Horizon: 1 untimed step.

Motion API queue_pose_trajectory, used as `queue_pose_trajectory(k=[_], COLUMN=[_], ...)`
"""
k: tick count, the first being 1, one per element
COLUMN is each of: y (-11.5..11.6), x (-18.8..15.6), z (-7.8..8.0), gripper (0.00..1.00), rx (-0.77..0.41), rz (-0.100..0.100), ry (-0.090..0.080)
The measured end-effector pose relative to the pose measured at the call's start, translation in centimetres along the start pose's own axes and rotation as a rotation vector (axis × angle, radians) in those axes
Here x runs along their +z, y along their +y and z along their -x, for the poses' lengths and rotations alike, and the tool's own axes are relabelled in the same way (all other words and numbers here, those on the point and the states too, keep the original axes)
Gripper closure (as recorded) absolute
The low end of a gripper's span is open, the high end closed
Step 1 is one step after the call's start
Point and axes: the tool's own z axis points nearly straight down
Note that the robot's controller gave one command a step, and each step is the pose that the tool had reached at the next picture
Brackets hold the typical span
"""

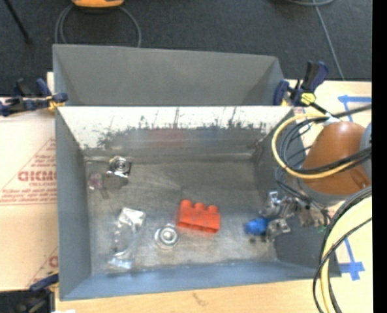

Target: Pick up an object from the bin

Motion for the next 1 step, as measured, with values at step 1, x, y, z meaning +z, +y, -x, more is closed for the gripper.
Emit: queue_pose_trajectory(k=[1], y=[1.04], x=[-15.54], z=[1.34], gripper=[1.0], rx=[-0.187], rz=[0.0], ry=[0.002])
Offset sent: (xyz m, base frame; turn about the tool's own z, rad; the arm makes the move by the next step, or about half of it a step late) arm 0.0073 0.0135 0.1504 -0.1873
